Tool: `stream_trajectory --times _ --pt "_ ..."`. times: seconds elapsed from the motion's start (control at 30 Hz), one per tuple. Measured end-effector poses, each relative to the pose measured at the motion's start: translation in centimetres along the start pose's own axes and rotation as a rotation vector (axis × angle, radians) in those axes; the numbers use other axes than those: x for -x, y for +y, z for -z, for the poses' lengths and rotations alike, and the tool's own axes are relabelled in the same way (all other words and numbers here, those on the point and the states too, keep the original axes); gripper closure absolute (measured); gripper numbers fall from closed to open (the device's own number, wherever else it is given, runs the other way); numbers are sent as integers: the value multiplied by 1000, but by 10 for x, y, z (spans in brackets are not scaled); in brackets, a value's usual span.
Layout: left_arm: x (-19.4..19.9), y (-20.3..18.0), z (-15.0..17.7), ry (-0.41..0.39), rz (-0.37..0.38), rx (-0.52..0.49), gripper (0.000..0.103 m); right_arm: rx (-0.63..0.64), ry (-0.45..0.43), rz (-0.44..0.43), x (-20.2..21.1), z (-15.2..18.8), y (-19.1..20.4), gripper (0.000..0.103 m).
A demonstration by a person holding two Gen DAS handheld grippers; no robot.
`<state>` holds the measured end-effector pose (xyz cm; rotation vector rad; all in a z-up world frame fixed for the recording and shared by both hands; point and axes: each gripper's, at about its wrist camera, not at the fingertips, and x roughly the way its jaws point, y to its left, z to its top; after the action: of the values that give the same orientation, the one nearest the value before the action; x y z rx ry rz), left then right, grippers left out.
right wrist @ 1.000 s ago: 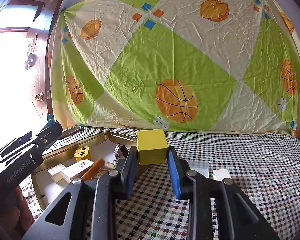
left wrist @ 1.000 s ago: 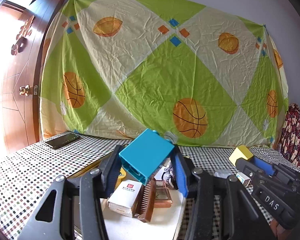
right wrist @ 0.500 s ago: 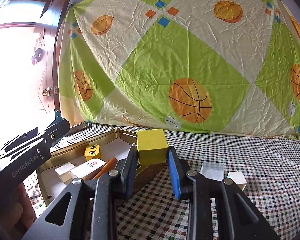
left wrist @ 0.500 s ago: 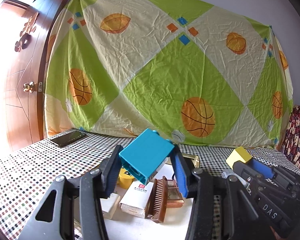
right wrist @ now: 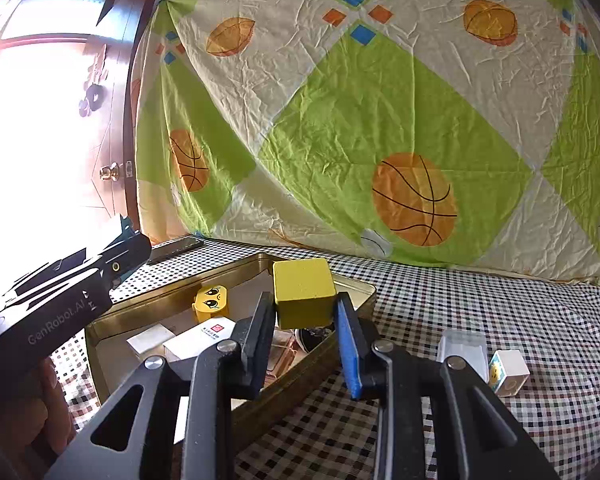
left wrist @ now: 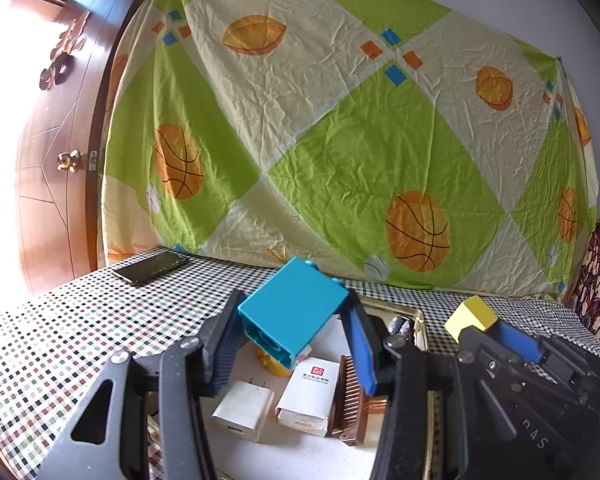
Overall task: Organize rigid objects
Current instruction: 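Lower the cyan block into the tray with the left tool while the right tool releases the cube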
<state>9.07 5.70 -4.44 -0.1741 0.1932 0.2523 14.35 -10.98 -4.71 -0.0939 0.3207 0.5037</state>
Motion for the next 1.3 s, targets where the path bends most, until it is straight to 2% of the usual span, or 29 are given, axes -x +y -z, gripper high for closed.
stream_trajectory --times 0.47,0.73,1.03,1.07,1.1,1.13,1.17,1.2,1.3 --pt "-24 12 2 107 -61 -43 55 -1 84 -63 -31 -5 17 70" --pt "-41 19 6 190 -44 -38 55 15 132 -83 -45 -7 26 70" --pt "-48 23 8 219 -71 -49 54 24 155 -104 -52 -9 32 68" --pt "-48 22 7 218 -77 -55 51 23 150 -100 -51 -9 32 58" --pt "-47 22 8 216 -83 -60 42 18 144 -99 -50 -10 31 51" --pt "-46 22 7 211 -95 -62 38 10 135 -84 -48 -10 29 40" --pt "-45 24 7 205 -102 -59 30 3 127 -74 -46 -11 27 34" --pt "-43 25 6 198 -105 -52 22 -8 122 -75 -44 -12 24 33" --pt "-39 27 5 184 -112 -39 14 -32 116 -64 -36 -14 16 31"
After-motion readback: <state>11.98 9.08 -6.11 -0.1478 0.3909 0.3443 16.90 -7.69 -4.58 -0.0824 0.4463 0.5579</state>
